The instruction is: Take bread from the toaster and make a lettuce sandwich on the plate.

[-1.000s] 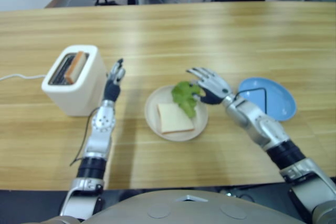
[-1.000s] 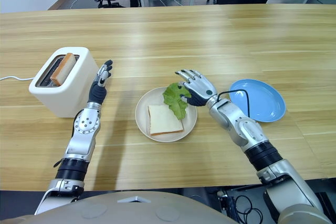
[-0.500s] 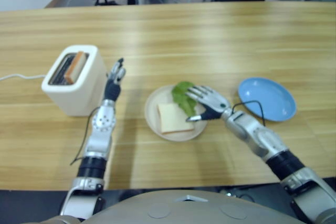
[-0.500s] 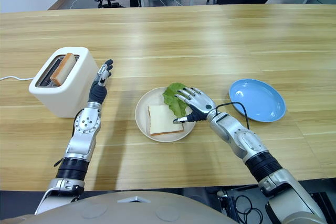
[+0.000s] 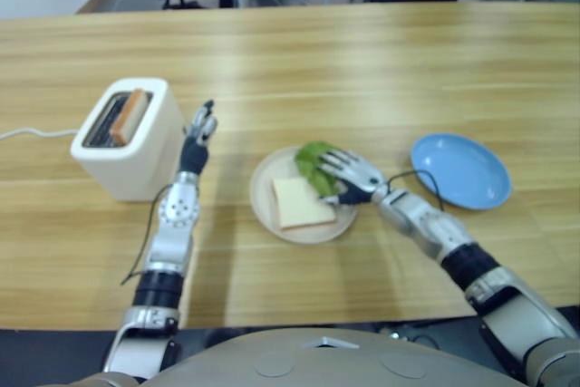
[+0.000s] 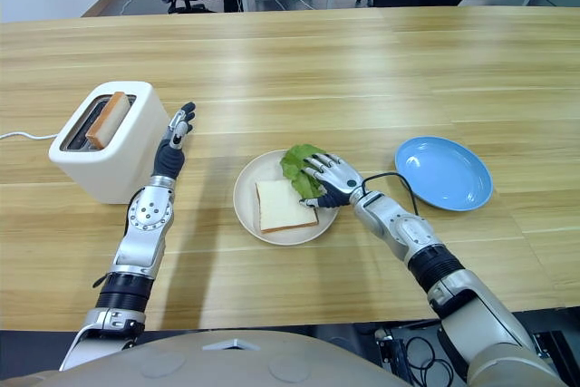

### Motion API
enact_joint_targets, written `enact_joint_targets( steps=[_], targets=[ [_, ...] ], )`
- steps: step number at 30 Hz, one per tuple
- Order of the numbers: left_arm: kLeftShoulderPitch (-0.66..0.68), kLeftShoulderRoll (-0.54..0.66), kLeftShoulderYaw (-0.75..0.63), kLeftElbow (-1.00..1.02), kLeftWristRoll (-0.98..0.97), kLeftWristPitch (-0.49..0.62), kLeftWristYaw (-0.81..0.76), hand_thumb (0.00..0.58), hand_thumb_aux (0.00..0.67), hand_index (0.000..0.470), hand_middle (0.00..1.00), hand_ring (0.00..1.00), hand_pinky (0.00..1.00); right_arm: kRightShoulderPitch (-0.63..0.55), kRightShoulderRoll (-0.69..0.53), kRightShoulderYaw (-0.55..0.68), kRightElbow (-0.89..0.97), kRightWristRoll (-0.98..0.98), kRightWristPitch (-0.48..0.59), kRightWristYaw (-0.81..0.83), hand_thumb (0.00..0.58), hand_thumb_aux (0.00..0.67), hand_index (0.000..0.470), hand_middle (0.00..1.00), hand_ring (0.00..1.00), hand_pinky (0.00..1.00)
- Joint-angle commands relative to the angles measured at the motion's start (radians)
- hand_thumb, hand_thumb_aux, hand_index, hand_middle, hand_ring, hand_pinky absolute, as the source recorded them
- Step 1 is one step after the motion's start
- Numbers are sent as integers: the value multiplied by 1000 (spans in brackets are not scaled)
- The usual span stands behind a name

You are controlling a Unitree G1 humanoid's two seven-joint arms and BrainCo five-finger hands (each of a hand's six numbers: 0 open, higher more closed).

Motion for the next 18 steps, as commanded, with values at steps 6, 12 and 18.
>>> enact_joint_targets(
  steps=[6, 12, 18],
  targets=[
    [13, 2, -10, -20, 10, 20, -3, 0, 0, 0, 0, 0, 0, 6, -10, 38, 33, -5, 3, 11, 566, 565, 388, 0, 0, 0],
    [15, 1, -10, -22, 12, 20, -1, 0, 0, 0, 0, 0, 0, 12, -18, 32, 7, 8, 4, 19, 580, 670, 460, 0, 0, 0],
    [16, 1, -11, -23, 15, 18, 1, 0, 0, 0, 0, 0, 0, 20, -31, 24, -24, 15, 9, 26, 580, 670, 460, 0, 0, 0]
  ],
)
